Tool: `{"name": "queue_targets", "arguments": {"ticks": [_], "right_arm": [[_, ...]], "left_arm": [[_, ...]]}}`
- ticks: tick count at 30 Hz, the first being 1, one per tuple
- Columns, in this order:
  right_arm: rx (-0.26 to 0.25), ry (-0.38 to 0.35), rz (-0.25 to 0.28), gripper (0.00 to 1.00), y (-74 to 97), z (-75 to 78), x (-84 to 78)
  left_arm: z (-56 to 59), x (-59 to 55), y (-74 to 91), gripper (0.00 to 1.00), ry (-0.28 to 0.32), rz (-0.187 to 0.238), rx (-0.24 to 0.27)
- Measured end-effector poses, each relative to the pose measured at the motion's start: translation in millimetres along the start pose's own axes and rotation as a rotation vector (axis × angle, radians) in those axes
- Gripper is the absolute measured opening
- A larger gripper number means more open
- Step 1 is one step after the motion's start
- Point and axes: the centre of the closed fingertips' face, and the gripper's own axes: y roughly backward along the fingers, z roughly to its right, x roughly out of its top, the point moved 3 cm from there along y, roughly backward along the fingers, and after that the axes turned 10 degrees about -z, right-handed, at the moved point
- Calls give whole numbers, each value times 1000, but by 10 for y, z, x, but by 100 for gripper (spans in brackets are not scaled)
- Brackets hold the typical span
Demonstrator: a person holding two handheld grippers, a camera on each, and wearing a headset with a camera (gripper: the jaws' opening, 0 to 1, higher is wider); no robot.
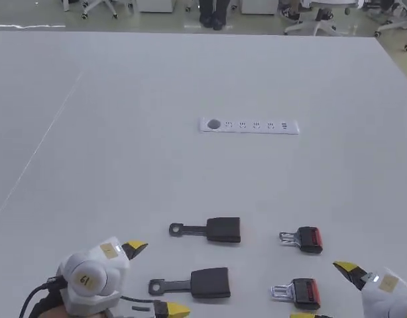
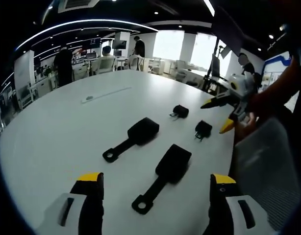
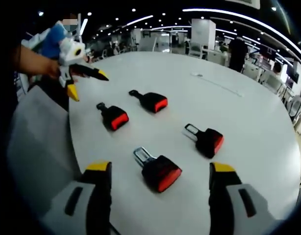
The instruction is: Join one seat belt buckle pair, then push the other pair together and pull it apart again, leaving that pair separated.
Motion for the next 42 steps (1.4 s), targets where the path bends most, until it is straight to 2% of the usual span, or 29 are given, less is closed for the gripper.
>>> {"name": "queue_targets", "arguments": {"ticks": [3, 8, 10, 12, 15, 17, 18, 20, 24, 30, 33, 42], "right_arm": [[33, 54, -18, 84, -29, 3, 1], [115, 107, -60, 82, -82, 25, -14], [126, 118, -76, 80, -94, 44, -25], [139, 134, -85, 80, -106, 65, -33], [190, 150, -94, 79, -119, 42, -29], [213, 168, -109, 77, -129, 30, -43], [221, 184, -122, 76, -143, 32, -54], [238, 201, -133, 75, -163, 22, -63], [256, 275, -174, 70, -201, 23, -102], [296, 299, -201, 66, -280, 33, -124], [316, 334, -219, 62, -297, 28, -153], [328, 414, -252, 51, -324, 80, -184]], "left_arm": [[24, 9, -52, 89, -14, -14, -26], [58, -11, -165, 84, -79, -53, -64], [71, -6, -201, 83, -98, -61, -75], [99, 0, -245, 81, -130, -77, -94], [108, 7, -324, 78, -176, -109, -104], [126, 22, -355, 73, -199, -119, -115], [134, 36, -383, 72, -231, -121, -118], [146, 37, -441, 71, -255, -135, -126], [165, 41, -541, 70, -296, -161, -142], [186, -21, -685, 63, -329, -213, -182], [196, -13, -725, 62, -338, -219, -192], [206, -36, -848, 50, -418, -263, -210]]}}
